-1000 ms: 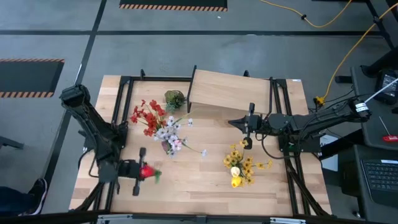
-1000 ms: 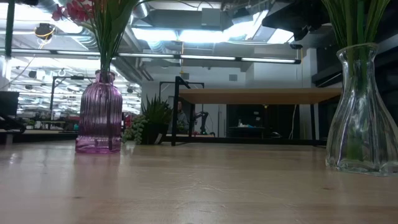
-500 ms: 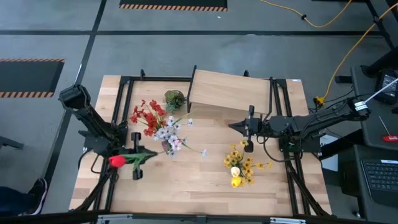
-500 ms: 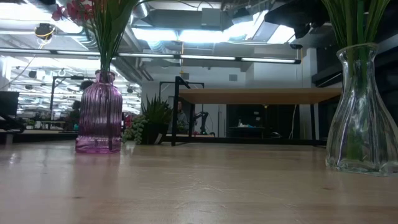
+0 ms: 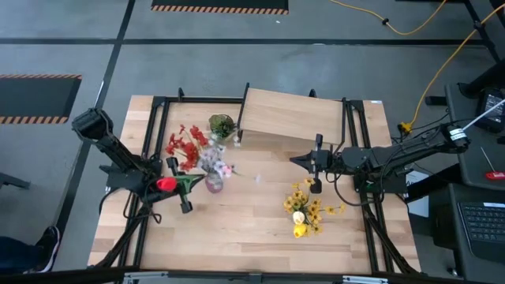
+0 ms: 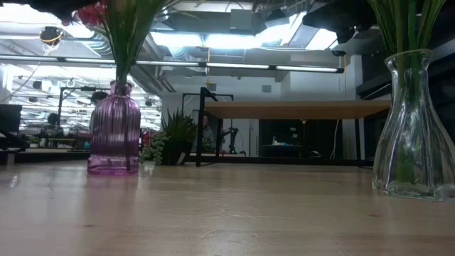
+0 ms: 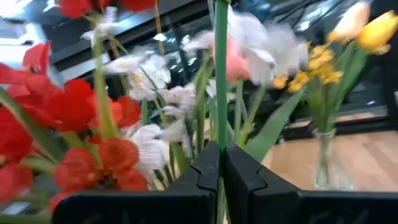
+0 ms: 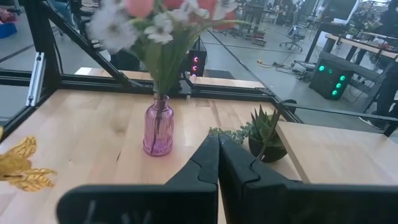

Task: Pick and place flowers into a vace then onto a shelf
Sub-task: Put the red flower into the violet vase

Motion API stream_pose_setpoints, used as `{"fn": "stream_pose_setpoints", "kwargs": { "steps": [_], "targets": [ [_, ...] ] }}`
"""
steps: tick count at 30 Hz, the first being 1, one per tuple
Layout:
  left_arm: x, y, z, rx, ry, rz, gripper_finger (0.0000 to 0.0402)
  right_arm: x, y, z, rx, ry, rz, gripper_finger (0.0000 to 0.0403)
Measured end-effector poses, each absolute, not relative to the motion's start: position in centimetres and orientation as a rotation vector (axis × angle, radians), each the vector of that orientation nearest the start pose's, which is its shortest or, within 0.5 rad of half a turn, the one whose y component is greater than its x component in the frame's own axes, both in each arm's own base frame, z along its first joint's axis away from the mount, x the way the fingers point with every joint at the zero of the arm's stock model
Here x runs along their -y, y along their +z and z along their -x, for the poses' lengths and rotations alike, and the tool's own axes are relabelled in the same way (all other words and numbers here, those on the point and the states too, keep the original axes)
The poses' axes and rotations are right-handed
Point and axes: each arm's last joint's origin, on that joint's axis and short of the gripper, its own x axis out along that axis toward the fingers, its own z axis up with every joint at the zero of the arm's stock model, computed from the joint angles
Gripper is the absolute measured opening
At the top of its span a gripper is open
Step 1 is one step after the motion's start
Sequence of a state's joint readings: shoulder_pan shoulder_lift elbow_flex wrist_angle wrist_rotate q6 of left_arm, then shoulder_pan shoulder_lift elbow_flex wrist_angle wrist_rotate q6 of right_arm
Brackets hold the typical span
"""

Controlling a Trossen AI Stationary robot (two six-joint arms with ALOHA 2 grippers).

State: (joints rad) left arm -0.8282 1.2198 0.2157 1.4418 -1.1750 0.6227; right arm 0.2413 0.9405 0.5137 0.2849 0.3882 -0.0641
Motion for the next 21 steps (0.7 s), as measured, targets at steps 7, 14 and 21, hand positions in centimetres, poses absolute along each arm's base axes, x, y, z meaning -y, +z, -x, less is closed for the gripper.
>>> {"fn": "stream_pose_setpoints", "kwargs": {
  "steps": [7, 14, 21],
  "targets": [
    [11.7, 20.9, -14.2, 0.100, 0.422, -0.244, 0.0003, -3.9, 25.7, -20.3, -0.142, -0.141, 0.130, 0.0000],
    [11.5, 20.0, -14.9, 0.057, 0.411, -0.268, 0.0003, -3.9, 25.7, -20.3, -0.141, -0.141, 0.128, 0.0000],
    [11.2, 19.6, -15.3, 0.043, 0.426, -0.236, 0.0003, -3.9, 25.7, -20.3, -0.142, -0.141, 0.128, 0.0000]
  ]
}}
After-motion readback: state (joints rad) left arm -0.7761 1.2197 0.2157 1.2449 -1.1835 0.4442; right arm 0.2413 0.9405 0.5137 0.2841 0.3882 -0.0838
